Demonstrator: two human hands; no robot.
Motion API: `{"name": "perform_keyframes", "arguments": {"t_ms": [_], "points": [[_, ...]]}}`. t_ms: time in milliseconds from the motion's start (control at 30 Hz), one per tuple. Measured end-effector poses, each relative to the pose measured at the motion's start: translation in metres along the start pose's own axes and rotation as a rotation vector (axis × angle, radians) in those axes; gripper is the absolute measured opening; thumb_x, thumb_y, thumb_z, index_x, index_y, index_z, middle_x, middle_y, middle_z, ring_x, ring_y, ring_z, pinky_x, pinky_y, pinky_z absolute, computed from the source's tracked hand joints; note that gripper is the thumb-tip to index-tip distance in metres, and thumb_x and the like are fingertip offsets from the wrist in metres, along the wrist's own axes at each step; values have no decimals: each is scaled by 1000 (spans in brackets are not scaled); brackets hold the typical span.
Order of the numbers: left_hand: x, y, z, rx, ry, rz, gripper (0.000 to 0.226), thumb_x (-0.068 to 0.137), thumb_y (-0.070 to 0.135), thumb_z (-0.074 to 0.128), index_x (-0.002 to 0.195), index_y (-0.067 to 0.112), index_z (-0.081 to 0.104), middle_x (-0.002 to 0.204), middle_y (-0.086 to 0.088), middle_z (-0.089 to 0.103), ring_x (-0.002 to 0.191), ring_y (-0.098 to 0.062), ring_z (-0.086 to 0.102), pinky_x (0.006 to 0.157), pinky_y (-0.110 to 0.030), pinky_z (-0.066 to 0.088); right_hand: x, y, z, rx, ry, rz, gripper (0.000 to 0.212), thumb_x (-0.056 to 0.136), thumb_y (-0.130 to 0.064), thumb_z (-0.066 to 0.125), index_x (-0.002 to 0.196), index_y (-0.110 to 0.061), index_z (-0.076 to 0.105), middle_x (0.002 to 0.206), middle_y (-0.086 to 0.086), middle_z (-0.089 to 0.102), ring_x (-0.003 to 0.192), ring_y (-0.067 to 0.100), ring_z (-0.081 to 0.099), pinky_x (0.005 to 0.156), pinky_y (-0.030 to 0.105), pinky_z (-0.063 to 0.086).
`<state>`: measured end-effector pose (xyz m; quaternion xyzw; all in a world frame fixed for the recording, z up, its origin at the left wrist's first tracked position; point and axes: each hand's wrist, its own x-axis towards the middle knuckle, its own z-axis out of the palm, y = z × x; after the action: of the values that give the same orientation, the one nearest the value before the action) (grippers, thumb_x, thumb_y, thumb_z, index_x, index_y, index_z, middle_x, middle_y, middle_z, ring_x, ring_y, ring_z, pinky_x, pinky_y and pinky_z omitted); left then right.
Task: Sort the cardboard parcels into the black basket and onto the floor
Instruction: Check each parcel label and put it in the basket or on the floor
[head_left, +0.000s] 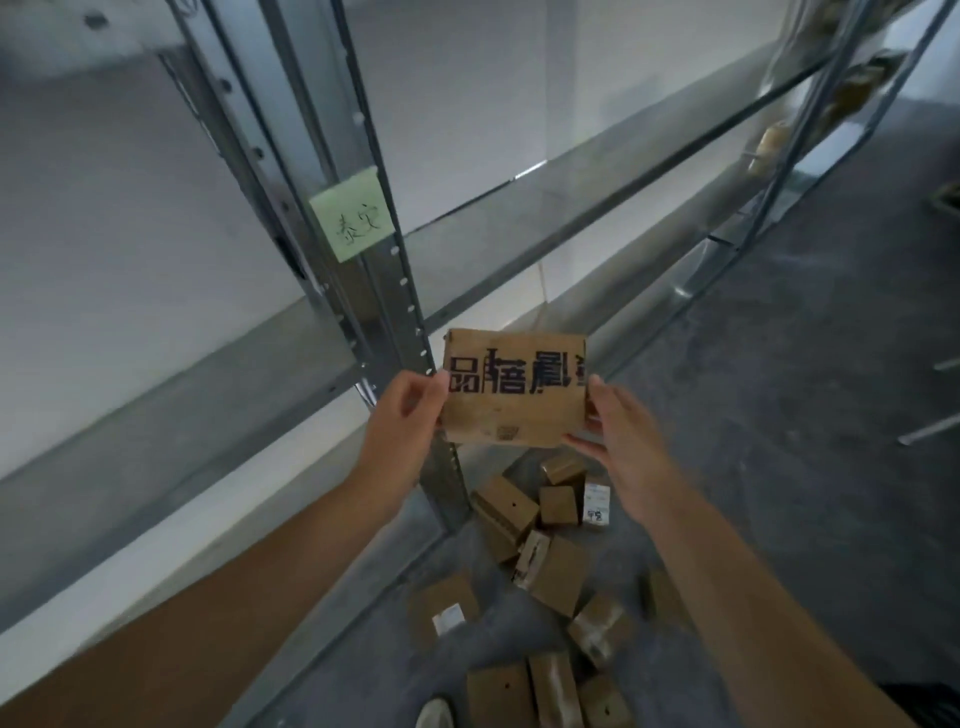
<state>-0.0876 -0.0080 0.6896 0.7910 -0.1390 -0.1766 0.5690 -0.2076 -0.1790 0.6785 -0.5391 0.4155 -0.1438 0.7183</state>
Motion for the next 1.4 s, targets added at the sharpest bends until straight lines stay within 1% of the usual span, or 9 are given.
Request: {"name": "perform_keyframes", "arguments": {"t_ms": [167, 400, 633, 733, 900, 1033, 1133, 1267, 1400], "points": [[-65, 23, -30, -45, 142, -17, 24, 93, 36, 62, 93, 13, 63, 98, -3, 70, 99, -19, 66, 94, -49, 53, -50, -14, 2, 16, -126, -39, 30, 102, -35, 45, 114, -11, 58, 110, 10, 69, 102, 24, 68, 87, 39, 58], [-155, 51, -78, -147, 242, 117, 15, 89, 8, 66, 85, 0, 55, 113, 7, 72, 102, -11, 69, 74, -18, 53, -109, -40, 17, -42, -318, -131, 39, 99, -48, 42, 118, -18, 59, 111, 6, 69, 106, 18, 63, 95, 42, 53], [-239, 53, -140, -347, 422, 206, 25, 75, -18, 68, 82, -7, 47, 118, -9, 70, 113, -24, 66, 84, -23, 56, -170, -63, 75, -101, -537, -140, 39, 96, -46, 52, 112, -13, 63, 106, 8, 72, 103, 22, 67, 96, 43, 53], [-272, 51, -169, -376, 493, 227, 29, 74, -20, 69, 91, -6, 50, 119, -8, 70, 112, -22, 67, 88, -25, 55, -200, -66, 109, -45, -669, -140, 41, 92, -43, 56, 111, -8, 62, 103, 7, 75, 103, 21, 69, 94, 38, 53], [-329, 36, -225, -379, 681, 263, 51, 79, -29, 55, 113, 10, 51, 109, 9, 66, 112, -20, 64, 88, -23, 54, -261, -60, 179, -119, -973, -215, 58, 73, -53, 64, 121, -21, 61, 114, 2, 72, 109, 17, 67, 103, 38, 47], [-390, 21, -280, -401, 780, 233, 61, 84, -5, 67, 131, 31, 52, 124, 12, 62, 118, -10, 61, 87, -26, 55, -322, -47, 240, -215, -1275, -257, 64, 77, -51, 61, 136, -29, 52, 126, -2, 68, 117, 15, 64, 108, 42, 44], [-437, 3, -326, -438, 853, 186, 55, 76, 30, 67, 130, 35, 56, 131, 7, 63, 123, -17, 59, 104, -42, 44, -368, -26, 286, -281, -1434, -286, 63, 83, -46, 59, 143, -28, 47, 129, -4, 66, 120, 16, 62, 109, 47, 42], [-495, -23, -385, -637, 1013, 174, 33, 94, 13, 55, 126, 21, 61, 125, -3, 67, 115, -19, 64, 95, -32, 49, -430, 16, 349, -407, -1603, -311, 49, 93, -40, 56, 141, -33, 48, 134, -10, 62, 124, 12, 58, 109, 48, 42], [-565, -53, -428, -589, 1160, 143, 32, 96, 21, 59, 127, 15, 60, 123, -3, 68, 117, -22, 63, 102, -35, 47, -497, 59, 410, -484, -1755, -290, 44, 98, -30, 55, 142, -29, 49, 138, -8, 59, 130, 13, 54, 113, 47, 38]]}}
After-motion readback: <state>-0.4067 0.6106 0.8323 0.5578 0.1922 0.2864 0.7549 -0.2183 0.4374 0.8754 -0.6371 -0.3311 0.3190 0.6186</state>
